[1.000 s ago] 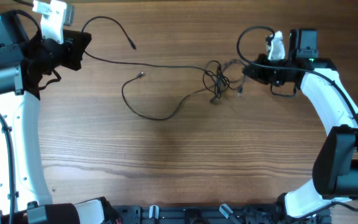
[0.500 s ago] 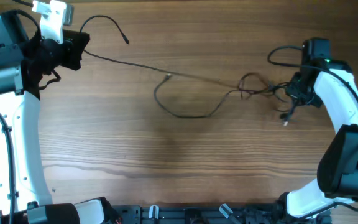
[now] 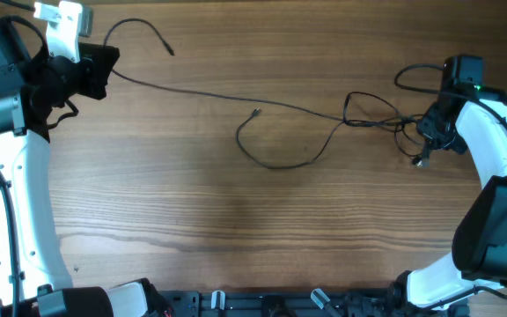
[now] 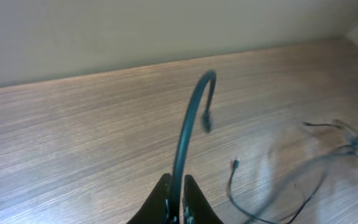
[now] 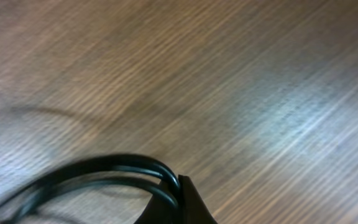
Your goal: Untangle cables
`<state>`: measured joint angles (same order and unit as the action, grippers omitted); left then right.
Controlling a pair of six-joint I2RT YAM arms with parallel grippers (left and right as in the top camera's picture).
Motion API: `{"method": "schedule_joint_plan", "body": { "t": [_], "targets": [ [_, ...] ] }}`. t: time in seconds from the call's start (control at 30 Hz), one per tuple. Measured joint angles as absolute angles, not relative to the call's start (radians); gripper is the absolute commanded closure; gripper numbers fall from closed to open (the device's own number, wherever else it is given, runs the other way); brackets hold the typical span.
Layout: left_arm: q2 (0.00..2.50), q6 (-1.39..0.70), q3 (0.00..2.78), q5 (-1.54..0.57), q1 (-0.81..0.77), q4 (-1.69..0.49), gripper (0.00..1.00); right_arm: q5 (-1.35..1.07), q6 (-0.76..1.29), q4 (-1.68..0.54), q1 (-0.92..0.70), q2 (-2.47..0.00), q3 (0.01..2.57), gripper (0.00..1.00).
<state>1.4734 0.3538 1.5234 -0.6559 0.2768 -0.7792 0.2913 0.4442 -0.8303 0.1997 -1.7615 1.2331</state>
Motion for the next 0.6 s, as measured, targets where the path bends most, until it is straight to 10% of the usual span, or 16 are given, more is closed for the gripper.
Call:
{"method": "schedule_joint_plan", "body": {
  "t": [0.1, 0.6],
  "targets": [
    [1.473, 0.352, 1.523, -0.669, 0.27, -0.785, 0.3, 0.268, 0.44, -0.819, 0.183, -1.761, 1.233, 0.96],
    [1.487, 0.349, 1.524, -0.698, 0.019, -0.807, 0.31, 0.047, 0.361, -0.762, -0.154, -1.761, 1.338, 0.95]
  ]
}}
